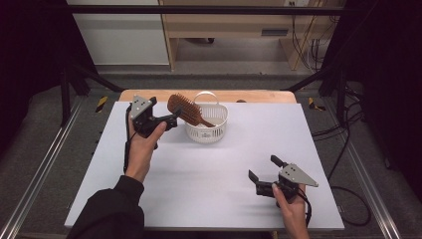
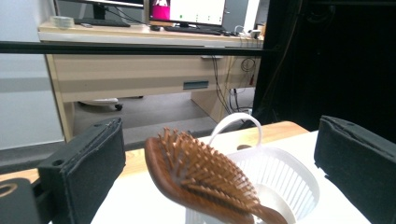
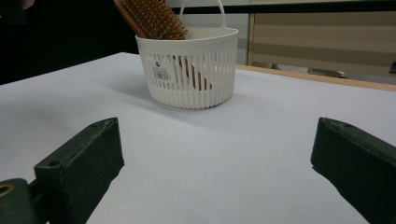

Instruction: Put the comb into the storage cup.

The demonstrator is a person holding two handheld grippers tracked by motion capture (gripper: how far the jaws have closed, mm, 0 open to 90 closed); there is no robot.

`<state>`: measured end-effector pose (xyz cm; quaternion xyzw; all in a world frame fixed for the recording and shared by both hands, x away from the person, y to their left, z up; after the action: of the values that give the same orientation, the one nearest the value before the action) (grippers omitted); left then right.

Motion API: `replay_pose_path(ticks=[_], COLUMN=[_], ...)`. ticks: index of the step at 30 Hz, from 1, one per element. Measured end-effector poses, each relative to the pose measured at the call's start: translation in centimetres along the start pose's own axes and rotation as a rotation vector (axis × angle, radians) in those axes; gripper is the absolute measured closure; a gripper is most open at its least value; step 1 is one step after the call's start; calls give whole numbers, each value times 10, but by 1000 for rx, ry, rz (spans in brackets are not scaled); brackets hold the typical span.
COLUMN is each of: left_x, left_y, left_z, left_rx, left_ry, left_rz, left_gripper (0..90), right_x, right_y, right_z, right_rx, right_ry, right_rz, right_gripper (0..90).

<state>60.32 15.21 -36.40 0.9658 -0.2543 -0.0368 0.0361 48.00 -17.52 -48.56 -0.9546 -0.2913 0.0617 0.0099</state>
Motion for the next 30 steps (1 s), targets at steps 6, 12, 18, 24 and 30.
replay_pose_path(ticks=[6, 12, 18, 24, 30], left_x=[-14, -30, -47, -61, -74], left_y=[-1, -6, -8, -8, -8], left_z=[1, -6, -9, -15, -23], left_rx=[-51, -50, -51, -43, -19], left_ry=[11, 32, 38, 40, 35], left_rz=[9, 1, -2, -1, 15], left_gripper=[20, 20, 19, 19, 19], right_x=[0, 1, 0, 0, -1], right_y=[-1, -1, -2, -1, 1], right_z=[0, 0, 0, 0, -1], right_rx=[-3, -2, 1, 2, 7], right_ry=[-3, -5, -5, -1, -1], right_rz=[0, -2, -5, -1, 4], right_gripper=[28, 27, 25, 24, 24])
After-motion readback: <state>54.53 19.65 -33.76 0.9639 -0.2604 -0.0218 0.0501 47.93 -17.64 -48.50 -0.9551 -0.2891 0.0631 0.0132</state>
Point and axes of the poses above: each handheld gripper's, and its own axes: x roughly forward along the jaws, z roughly out of its underside, y roughly to its right, the point moved 7 cm from there along x, roughly forward along the jaws, and after that the axes turned 4 degrees about y, right-handed, at the moved point
